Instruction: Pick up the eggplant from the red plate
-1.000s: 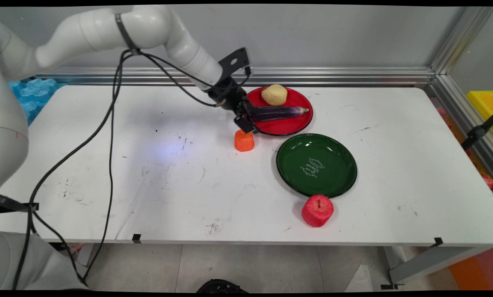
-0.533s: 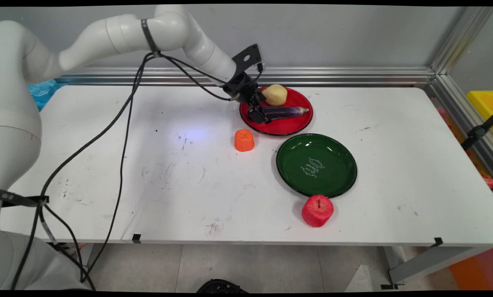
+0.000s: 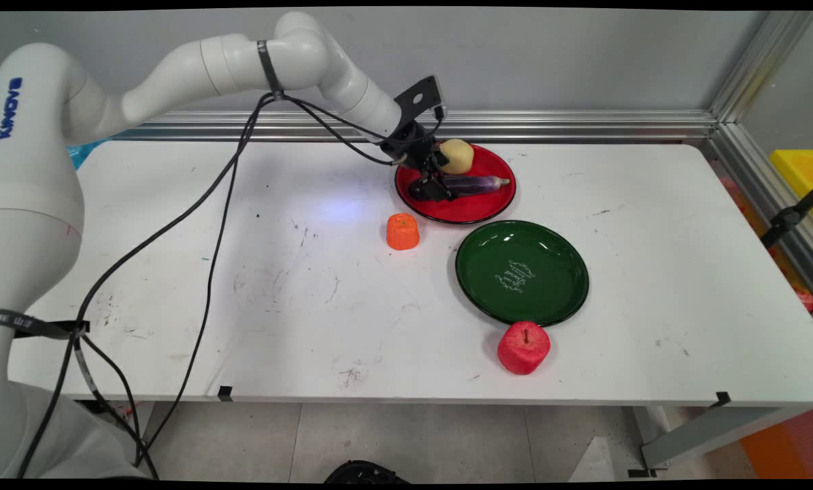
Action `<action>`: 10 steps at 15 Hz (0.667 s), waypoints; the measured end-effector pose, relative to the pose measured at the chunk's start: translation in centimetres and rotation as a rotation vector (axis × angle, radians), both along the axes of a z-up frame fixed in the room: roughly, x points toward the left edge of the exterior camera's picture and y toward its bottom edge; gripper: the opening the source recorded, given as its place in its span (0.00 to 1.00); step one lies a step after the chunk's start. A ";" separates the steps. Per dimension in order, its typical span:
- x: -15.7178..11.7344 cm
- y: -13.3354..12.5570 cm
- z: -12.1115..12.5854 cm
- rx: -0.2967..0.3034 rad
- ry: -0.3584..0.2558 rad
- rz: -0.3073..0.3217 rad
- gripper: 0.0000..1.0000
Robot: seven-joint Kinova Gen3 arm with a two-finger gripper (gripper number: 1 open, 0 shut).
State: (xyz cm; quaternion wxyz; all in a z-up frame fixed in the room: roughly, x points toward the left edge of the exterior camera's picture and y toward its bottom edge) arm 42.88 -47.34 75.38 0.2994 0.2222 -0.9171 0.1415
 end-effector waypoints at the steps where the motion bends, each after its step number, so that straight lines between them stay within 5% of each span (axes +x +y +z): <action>1: 0.0 -0.2 -0.2 0.001 0.002 -0.001 1.00; 6: -0.2 -0.9 -0.9 0.005 0.008 -0.007 1.00; 7: -0.3 -1.0 -1.0 0.005 0.009 -0.009 0.00; 10: -0.4 -1.3 -1.2 0.005 0.011 -0.013 0.00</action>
